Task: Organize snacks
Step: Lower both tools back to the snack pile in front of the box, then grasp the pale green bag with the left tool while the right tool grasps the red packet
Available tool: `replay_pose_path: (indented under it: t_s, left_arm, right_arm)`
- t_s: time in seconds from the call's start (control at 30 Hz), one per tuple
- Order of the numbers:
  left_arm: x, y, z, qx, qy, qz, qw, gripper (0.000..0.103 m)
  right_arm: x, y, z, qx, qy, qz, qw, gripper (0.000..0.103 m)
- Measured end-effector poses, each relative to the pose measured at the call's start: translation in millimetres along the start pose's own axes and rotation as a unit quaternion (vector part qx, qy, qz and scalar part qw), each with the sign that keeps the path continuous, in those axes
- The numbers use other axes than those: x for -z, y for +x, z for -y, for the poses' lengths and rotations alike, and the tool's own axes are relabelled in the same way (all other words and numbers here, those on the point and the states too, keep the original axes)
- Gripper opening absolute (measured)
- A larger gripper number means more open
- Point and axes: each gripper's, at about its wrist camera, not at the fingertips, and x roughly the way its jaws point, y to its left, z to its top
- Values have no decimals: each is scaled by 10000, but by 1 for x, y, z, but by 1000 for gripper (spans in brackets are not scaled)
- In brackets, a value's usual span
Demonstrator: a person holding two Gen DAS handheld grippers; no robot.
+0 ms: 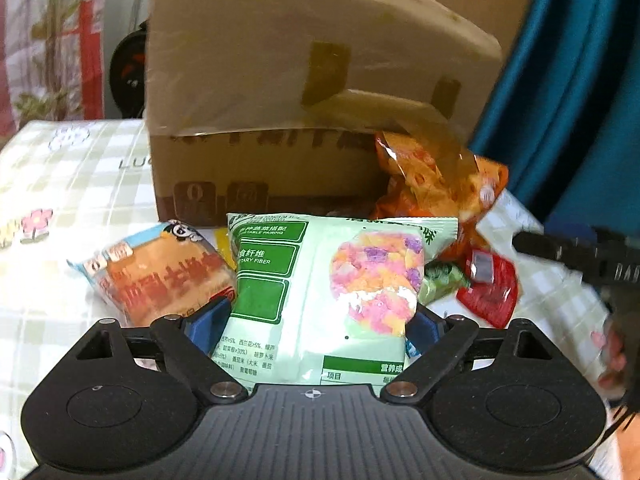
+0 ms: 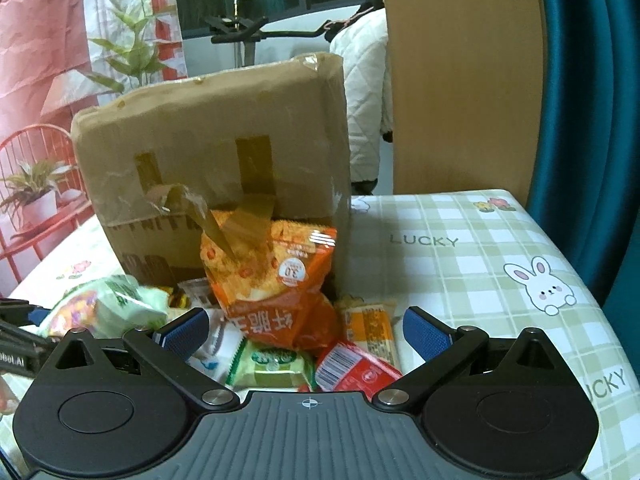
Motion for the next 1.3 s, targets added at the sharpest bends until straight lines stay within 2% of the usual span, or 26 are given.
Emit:
replay_pose_path:
  t_s: [0.3, 0.37, 0.43, 0.53, 0.6, 0.87, 1.07, 1.17, 1.3]
  left_arm:
    - [3, -11, 1, -89, -121, 138, 9998, 83]
    - [4, -15, 3, -133, -144, 208, 9996, 82]
    - [4, -20, 3, -183, -161, 313, 9992, 81]
    - [3, -28, 5, -248, -181, 477, 9984, 81]
    - [1, -32, 6, -281, -167, 563, 9979, 81]
    - [1, -41, 7, -377, -219, 760, 9962, 80]
    - [3, -43, 4, -363, -250, 755, 9962, 80]
    - [4, -46, 1, -366, -299, 775, 9959, 80]
    - [5, -46, 0, -369, -355, 772, 9957, 80]
  right_arm:
    - [14, 8, 2, 72, -130, -300, 9994, 101]
    - [17, 12, 1, 115, -257, -395, 9988, 97]
    - [20, 16, 2, 251, -275, -473, 9982, 88]
    - [23, 22, 12, 334, -17, -575, 9978, 74]
    - [26, 25, 16, 386, 68, -626, 9973, 69]
    - [37, 35, 8, 640, -257, -795, 9945, 68]
    - [44, 45, -4, 846, -846, -783, 9897, 65]
    - [44, 39, -6, 835, -1027, -724, 9886, 58]
    - [40, 26, -2, 796, -999, -605, 9900, 40]
